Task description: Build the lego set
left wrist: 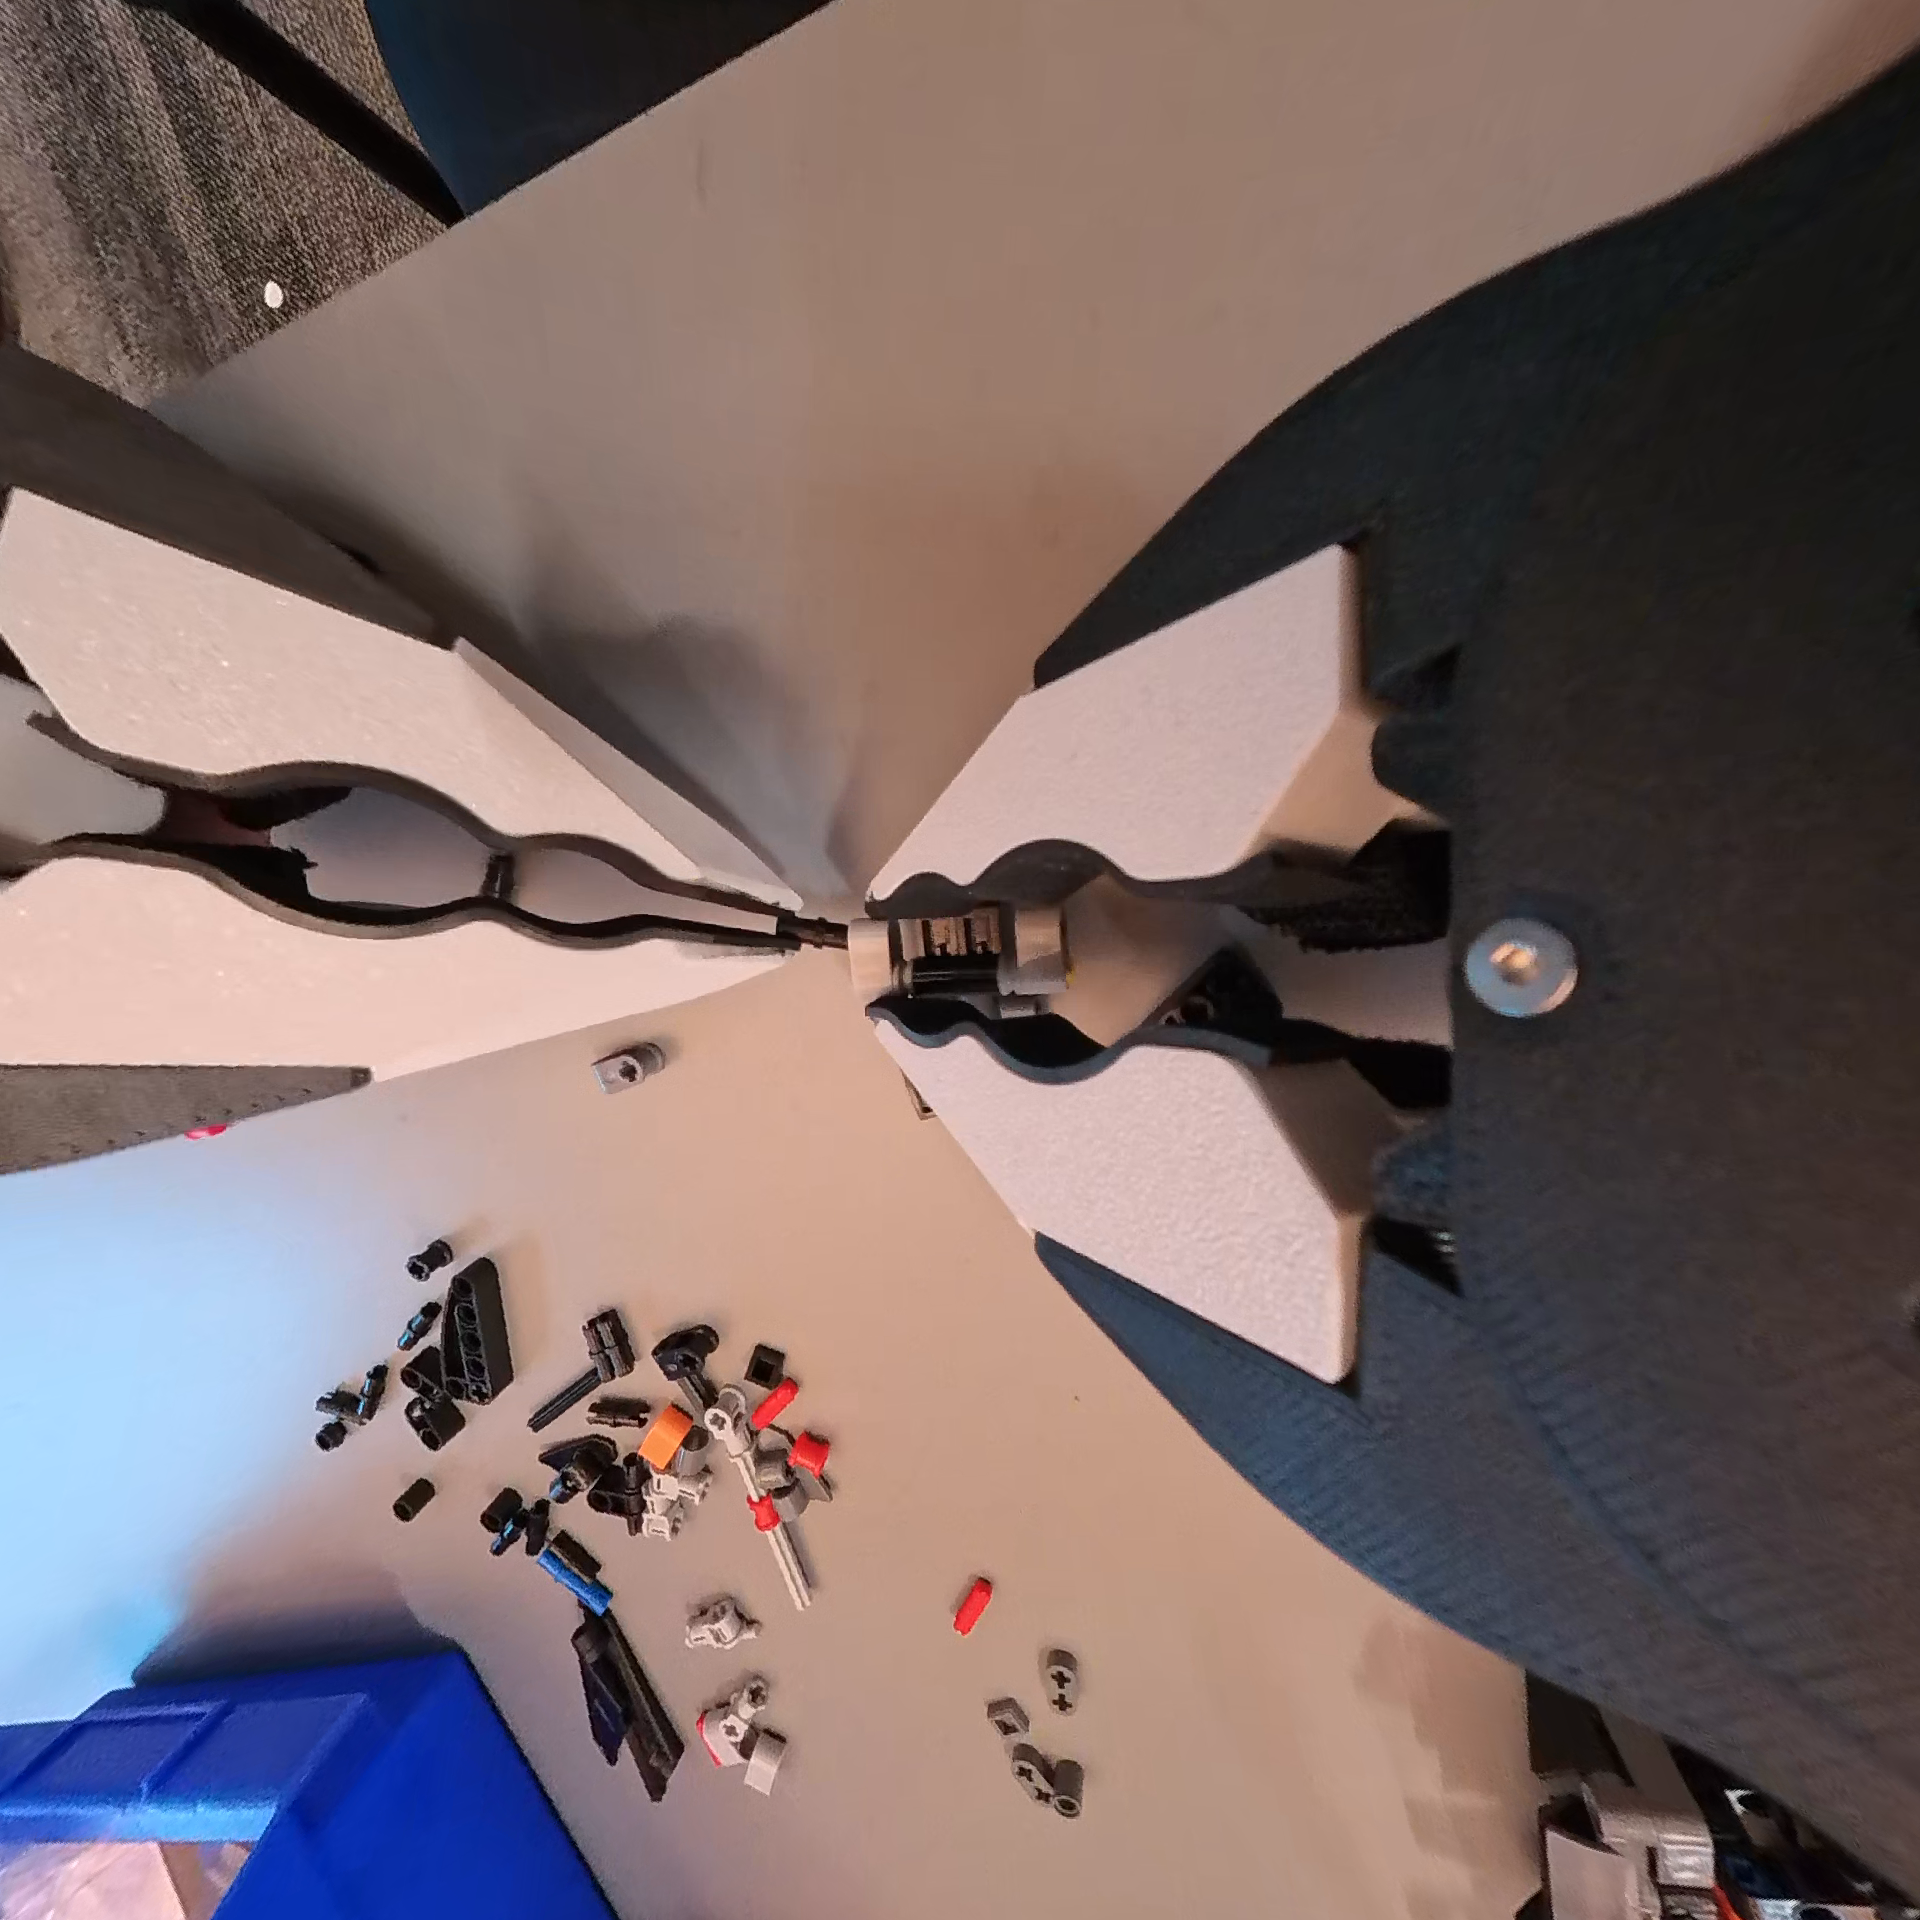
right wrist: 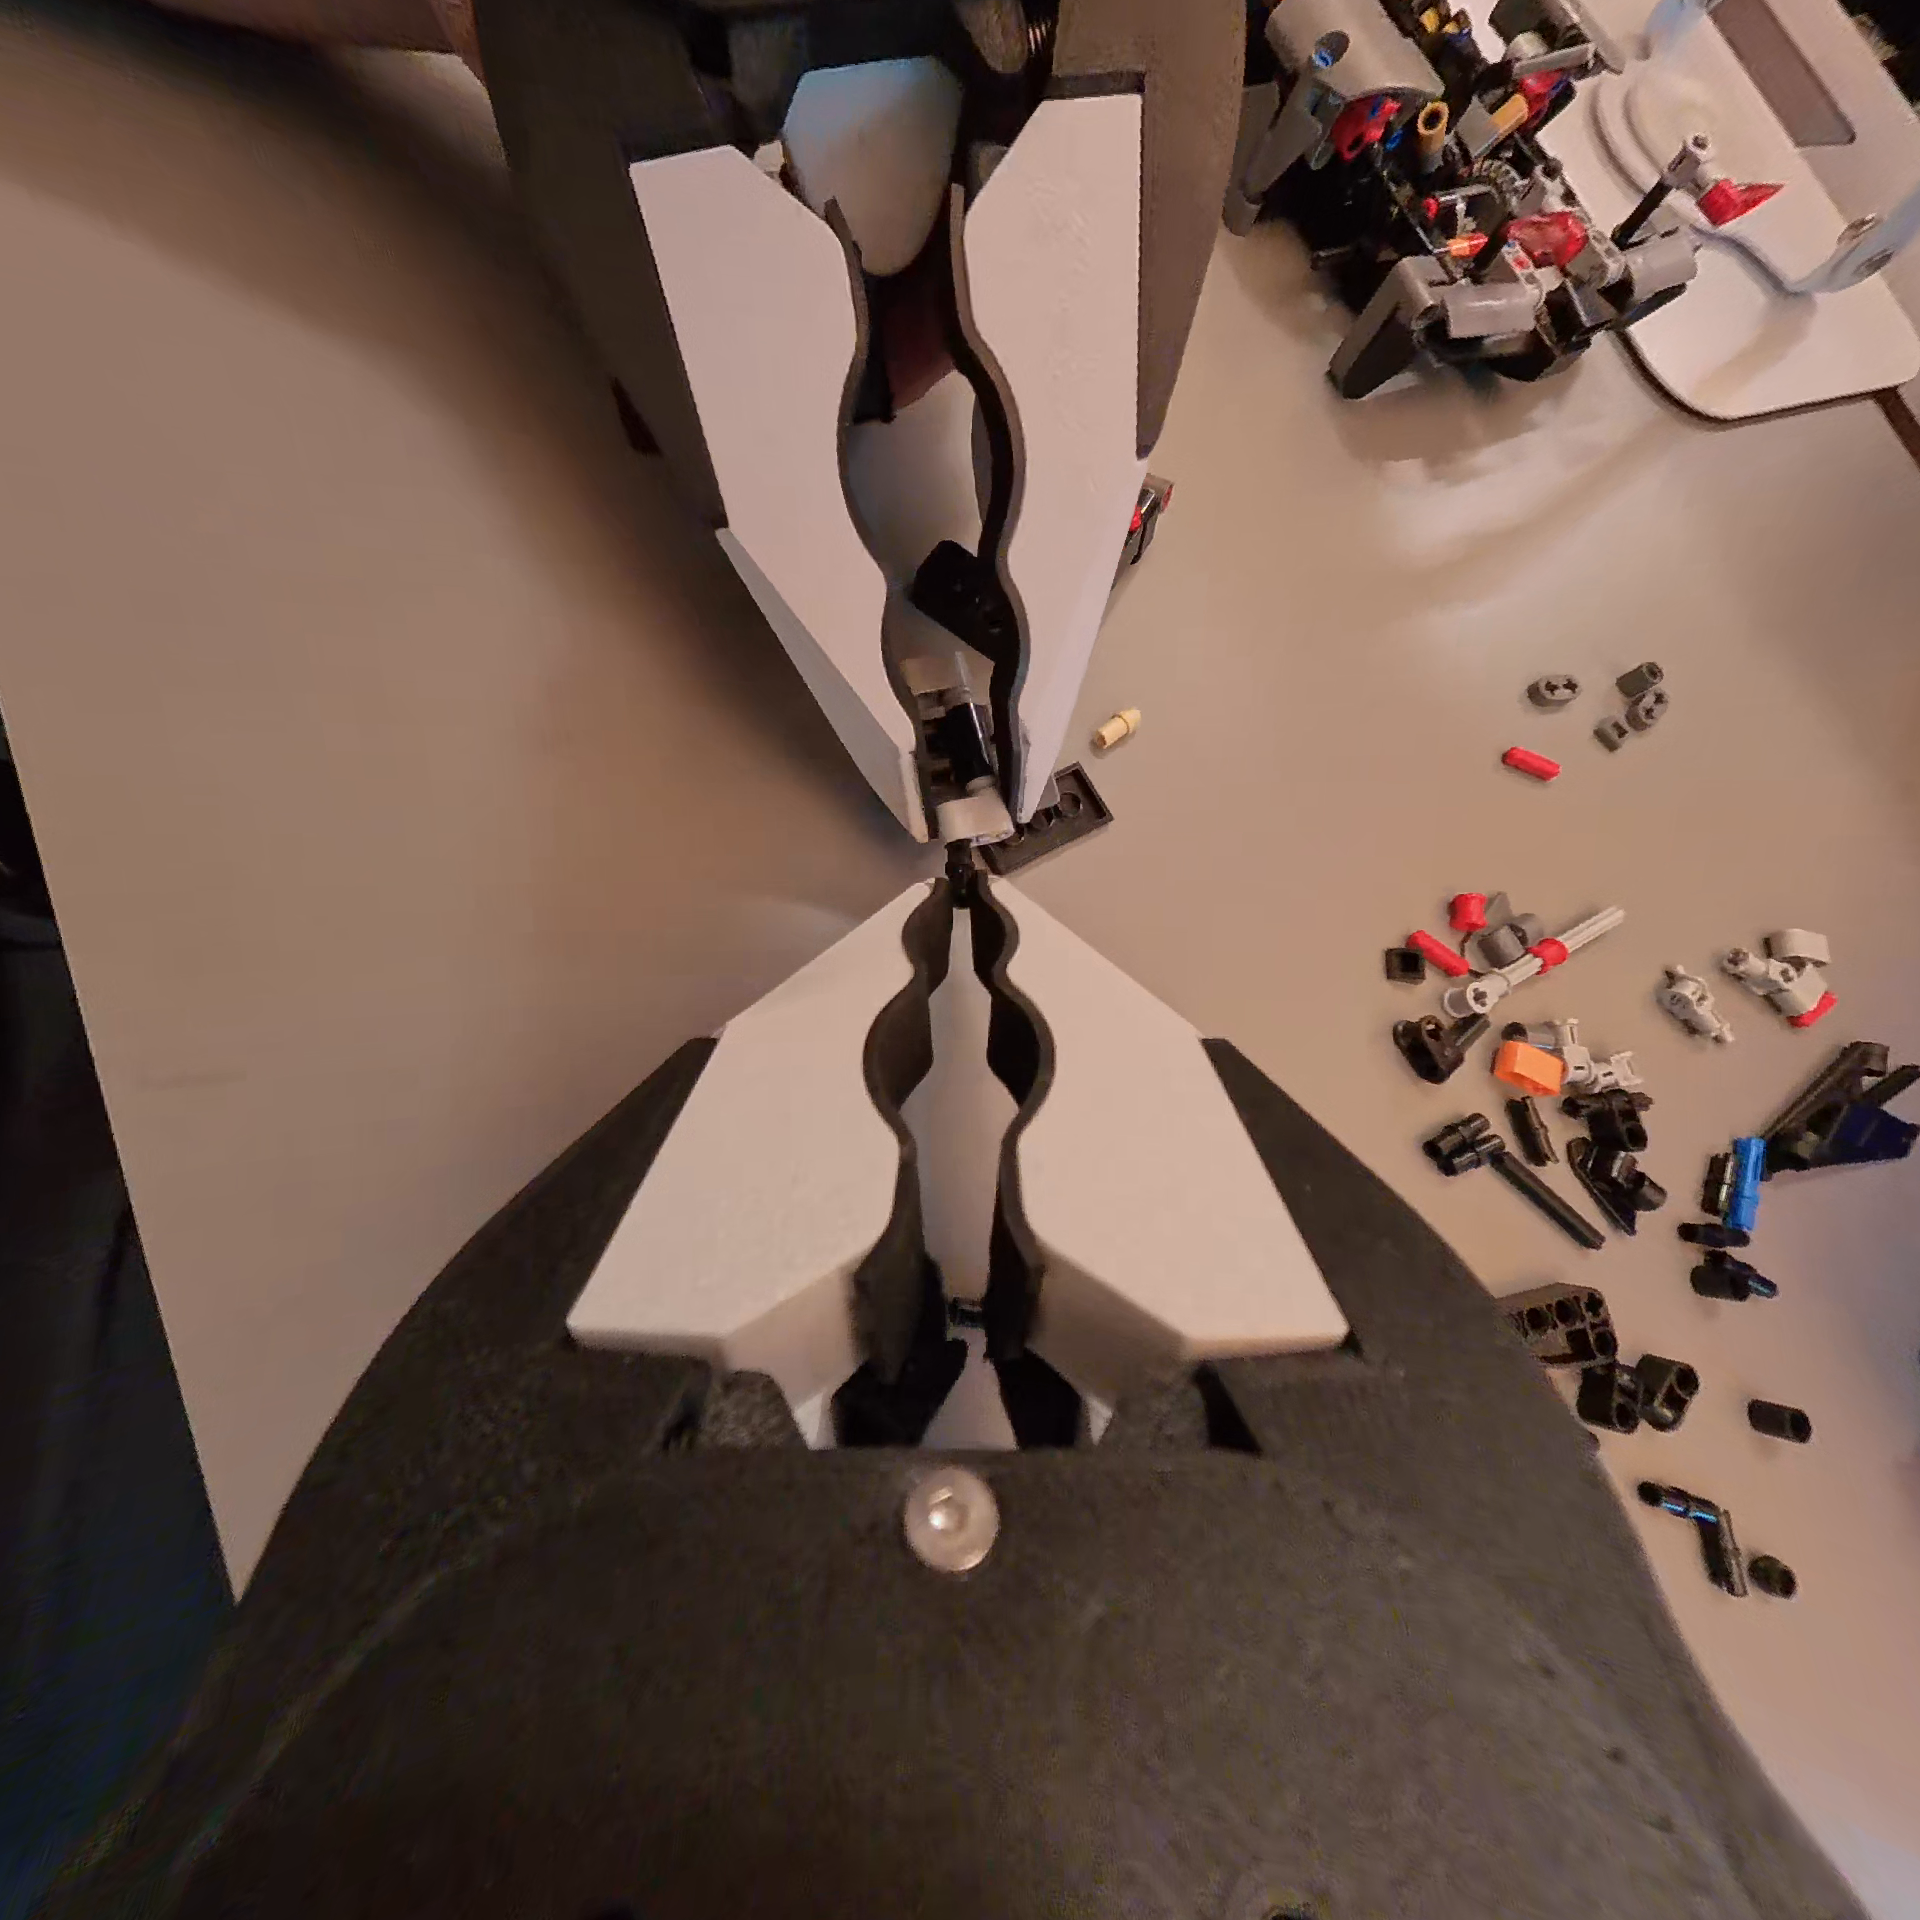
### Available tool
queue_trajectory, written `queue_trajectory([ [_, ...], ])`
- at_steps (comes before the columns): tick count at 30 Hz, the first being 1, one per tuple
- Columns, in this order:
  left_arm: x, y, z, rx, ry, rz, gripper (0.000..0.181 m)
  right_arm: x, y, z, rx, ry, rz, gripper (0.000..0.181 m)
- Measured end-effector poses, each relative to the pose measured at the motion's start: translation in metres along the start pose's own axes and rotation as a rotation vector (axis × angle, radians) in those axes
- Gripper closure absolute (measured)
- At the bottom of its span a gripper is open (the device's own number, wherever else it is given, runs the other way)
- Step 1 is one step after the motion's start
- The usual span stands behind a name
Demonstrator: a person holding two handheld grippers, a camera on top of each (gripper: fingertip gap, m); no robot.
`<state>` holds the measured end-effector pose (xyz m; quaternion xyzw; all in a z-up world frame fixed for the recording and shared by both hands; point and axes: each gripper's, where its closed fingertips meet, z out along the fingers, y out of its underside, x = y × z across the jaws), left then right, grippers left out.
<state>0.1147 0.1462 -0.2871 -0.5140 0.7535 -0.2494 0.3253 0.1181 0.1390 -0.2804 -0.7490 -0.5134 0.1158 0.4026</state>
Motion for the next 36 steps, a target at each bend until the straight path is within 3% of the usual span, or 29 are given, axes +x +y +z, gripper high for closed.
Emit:
queue_trajectory([
  [7, -0.001, -0.004, -0.002, 0.040, -0.011, 0.013, 0.169, 0.001, -0.005, -0.004, 0.119, -0.051, 0.076, 0.180],
  [26, -0.014, -0.050, -0.036, 0.398, -0.008, -0.105, 0.169, 0.017, -0.042, -0.044, 0.489, -0.173, 0.259, 0.180],
  [32, -0.015, -0.053, -0.042, 0.428, -0.008, -0.114, 0.169, 0.019, -0.047, -0.046, 0.505, -0.161, 0.243, 0.180],
  [36, -0.015, -0.048, -0.037, 0.368, -0.035, -0.071, 0.169, 0.019, -0.043, -0.043, 0.442, -0.129, 0.197, 0.181],
])
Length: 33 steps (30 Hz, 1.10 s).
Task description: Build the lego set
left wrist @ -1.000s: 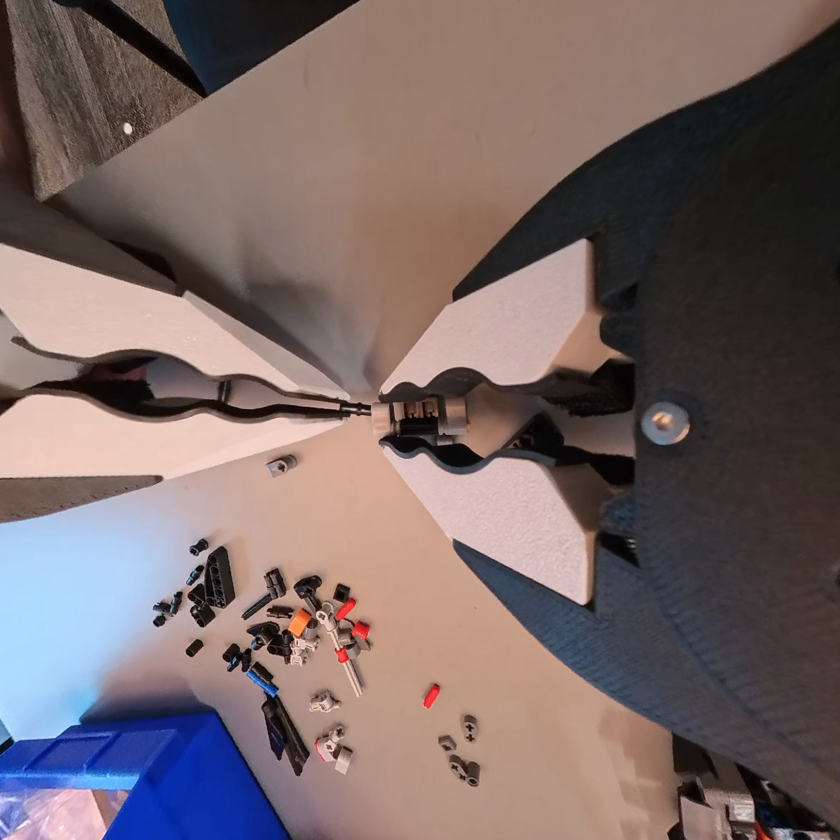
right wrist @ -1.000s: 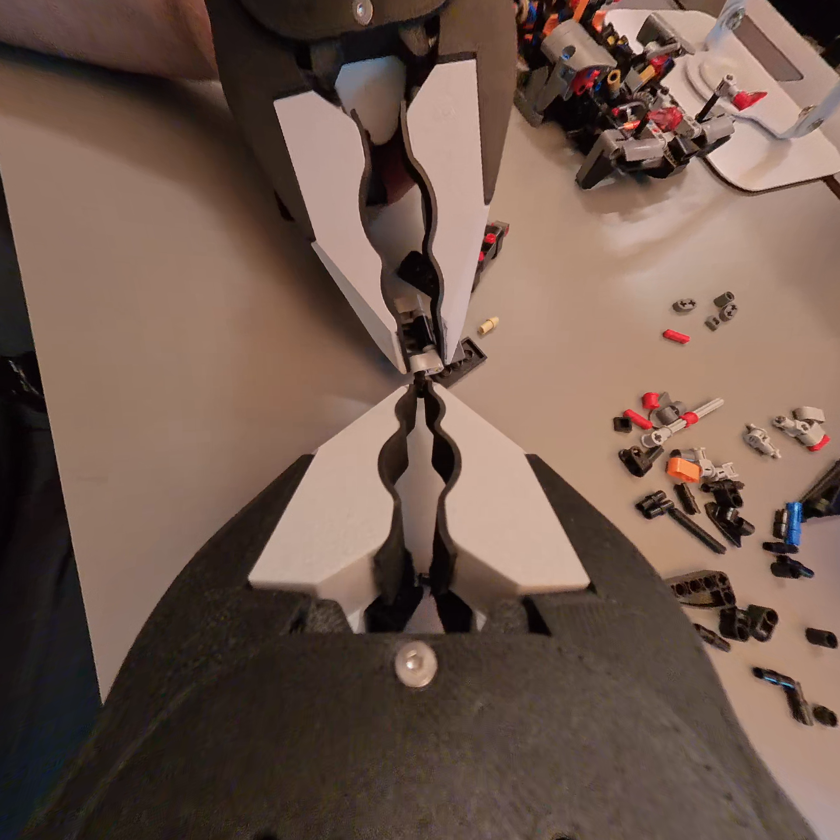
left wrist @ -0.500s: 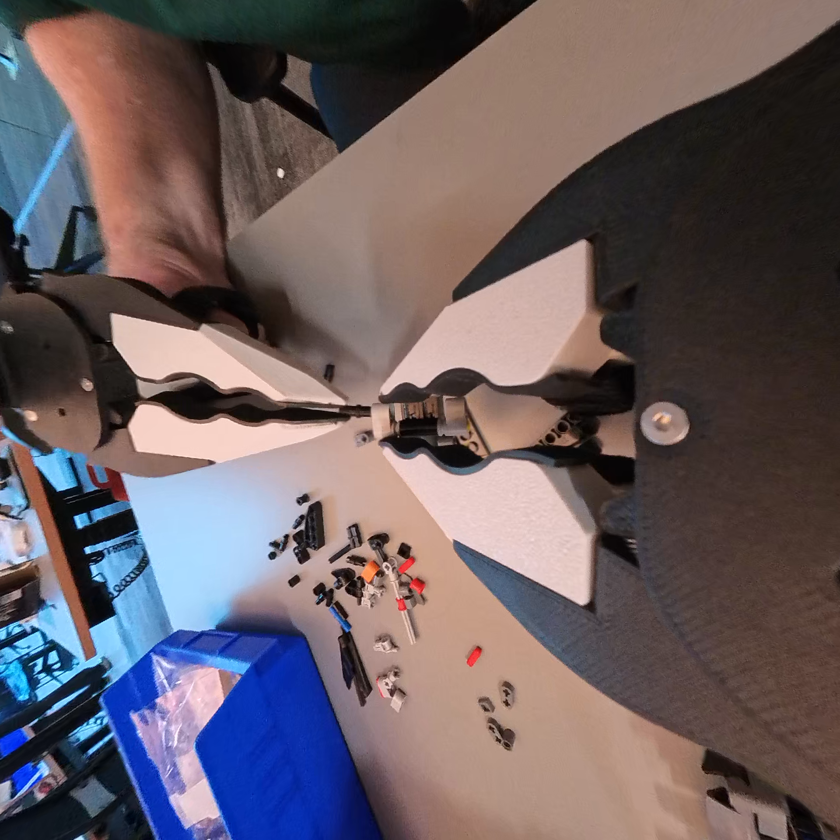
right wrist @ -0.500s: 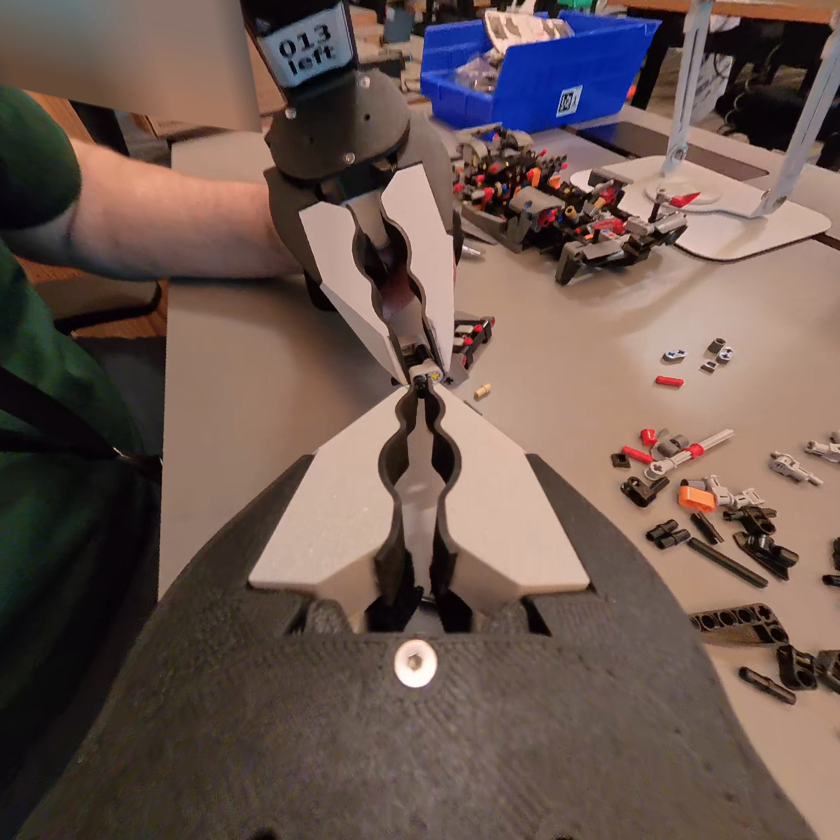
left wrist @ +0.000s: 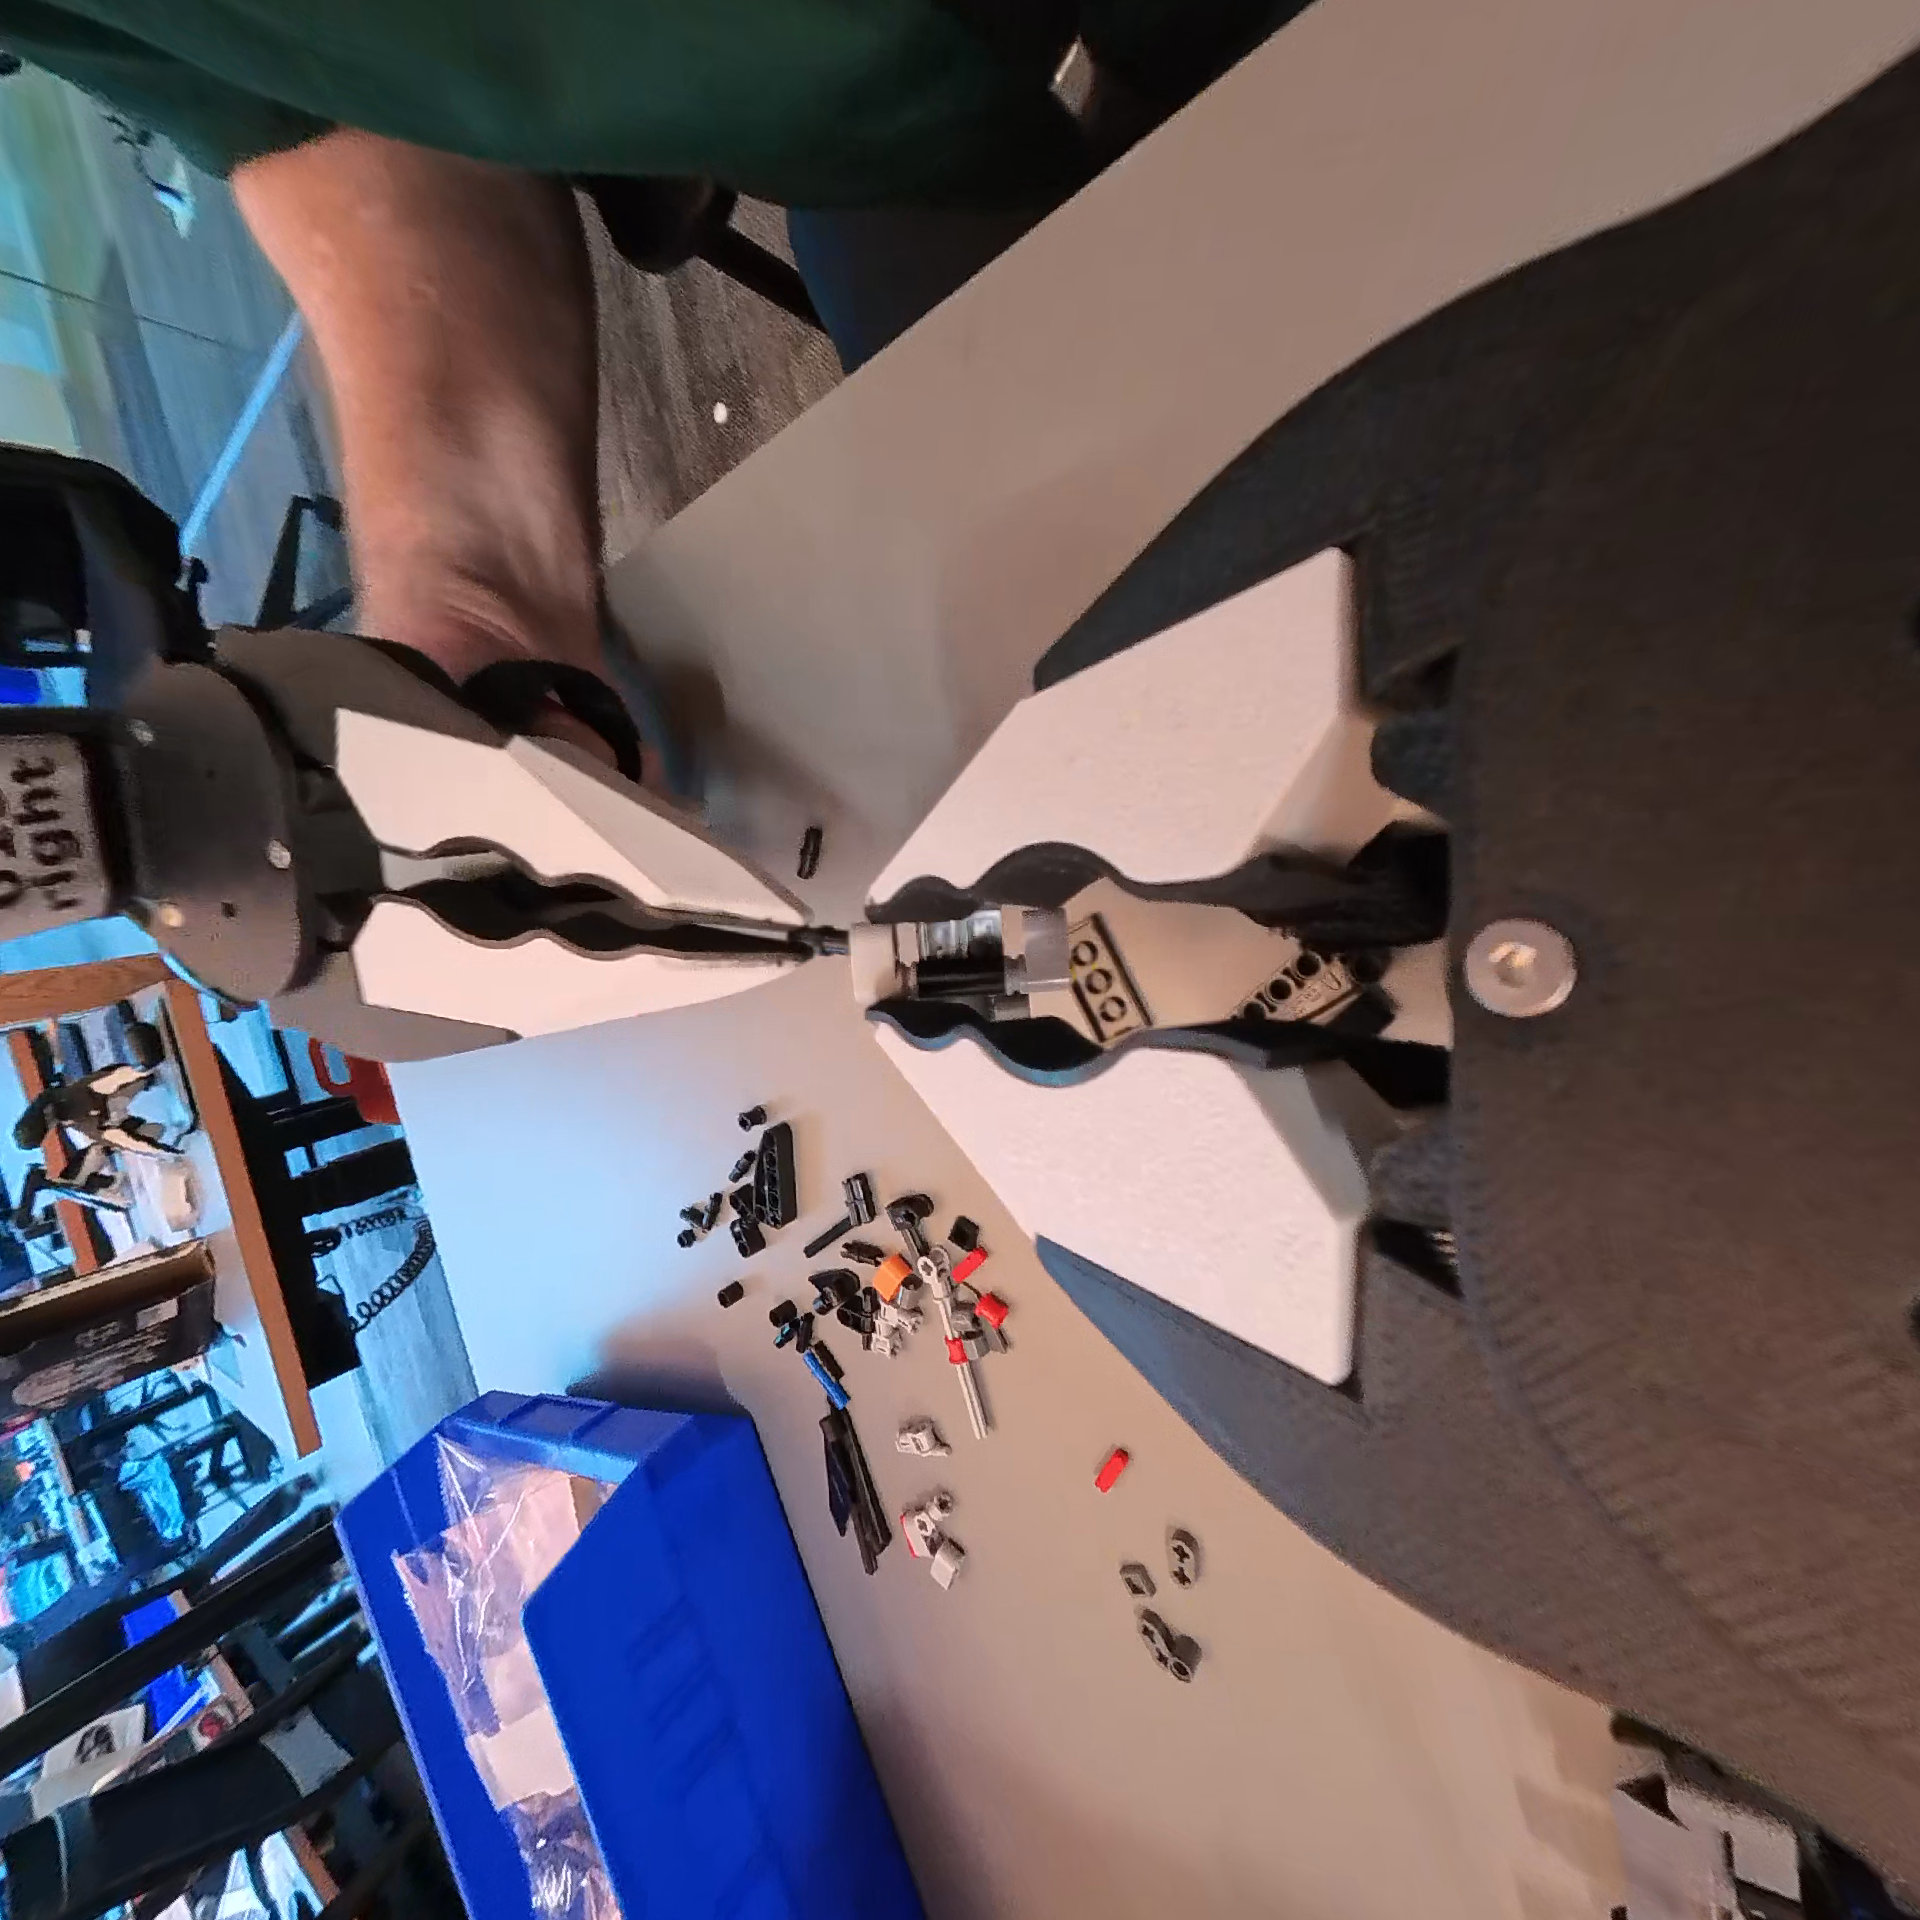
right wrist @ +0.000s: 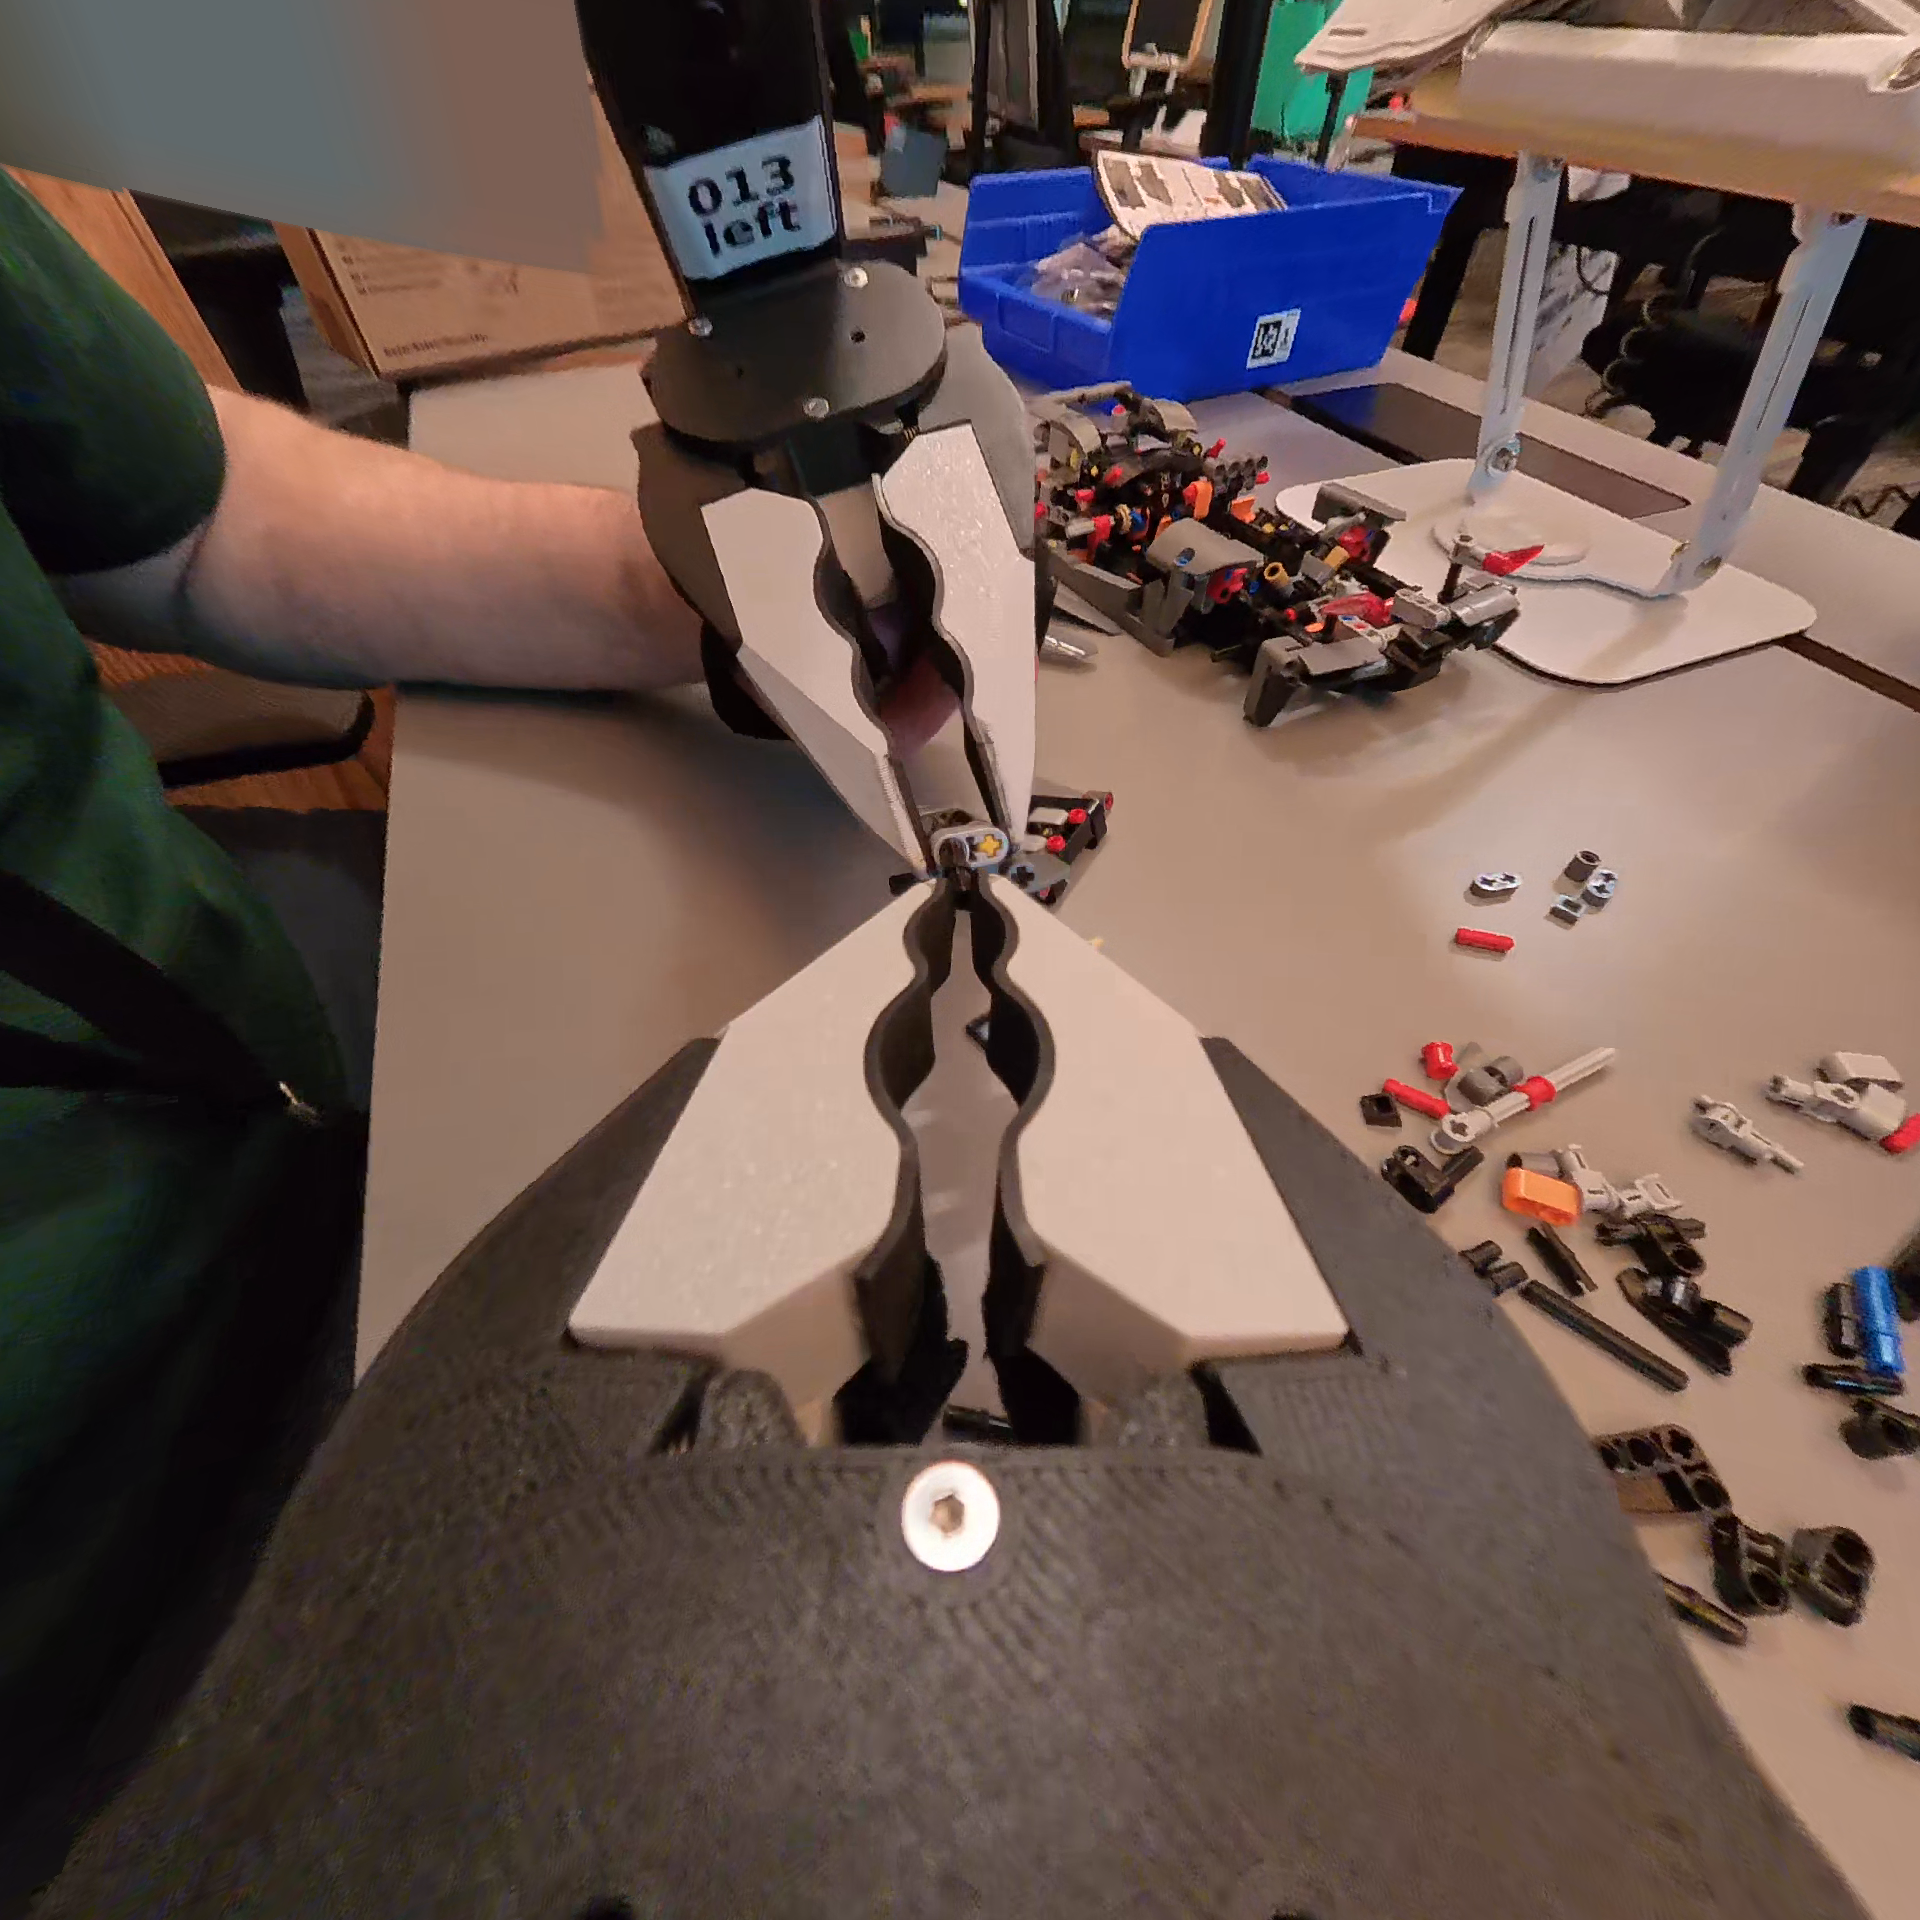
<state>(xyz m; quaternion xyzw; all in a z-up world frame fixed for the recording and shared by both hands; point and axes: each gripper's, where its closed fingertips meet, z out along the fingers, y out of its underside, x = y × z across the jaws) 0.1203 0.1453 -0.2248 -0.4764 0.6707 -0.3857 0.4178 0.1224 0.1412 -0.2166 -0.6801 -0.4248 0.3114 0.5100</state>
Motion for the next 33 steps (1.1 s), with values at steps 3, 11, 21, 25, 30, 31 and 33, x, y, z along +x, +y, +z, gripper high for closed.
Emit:
queue_trajectory([
  [3, 0.001, 0.004, 0.002, -0.031, -0.005, 0.024, 0.169, 0.000, 0.003, 0.001, -0.059, 0.023, -0.064, 0.180],
  [11, -0.001, 0.017, 0.007, -0.129, -0.039, 0.081, 0.169, 0.002, 0.016, 0.004, -0.164, 0.064, -0.153, 0.180],
  [21, 0.001, 0.030, 0.014, -0.242, -0.061, 0.146, 0.169, 0.003, 0.029, 0.007, -0.338, 0.167, -0.303, 0.180],
  [25, 0.002, 0.032, 0.014, -0.254, -0.064, 0.156, 0.169, 0.002, 0.030, 0.008, -0.364, 0.177, -0.328, 0.180],
  [30, 0.003, 0.032, 0.015, -0.267, -0.068, 0.177, 0.169, 0.001, 0.030, 0.008, -0.396, 0.181, -0.357, 0.180],
  [31, 0.003, 0.033, 0.015, -0.275, -0.071, 0.184, 0.169, 0.001, 0.031, 0.008, -0.410, 0.184, -0.364, 0.180],
  [33, 0.003, 0.035, 0.015, -0.290, -0.072, 0.194, 0.169, 0.001, 0.033, 0.009, -0.428, 0.184, -0.374, 0.180],
])
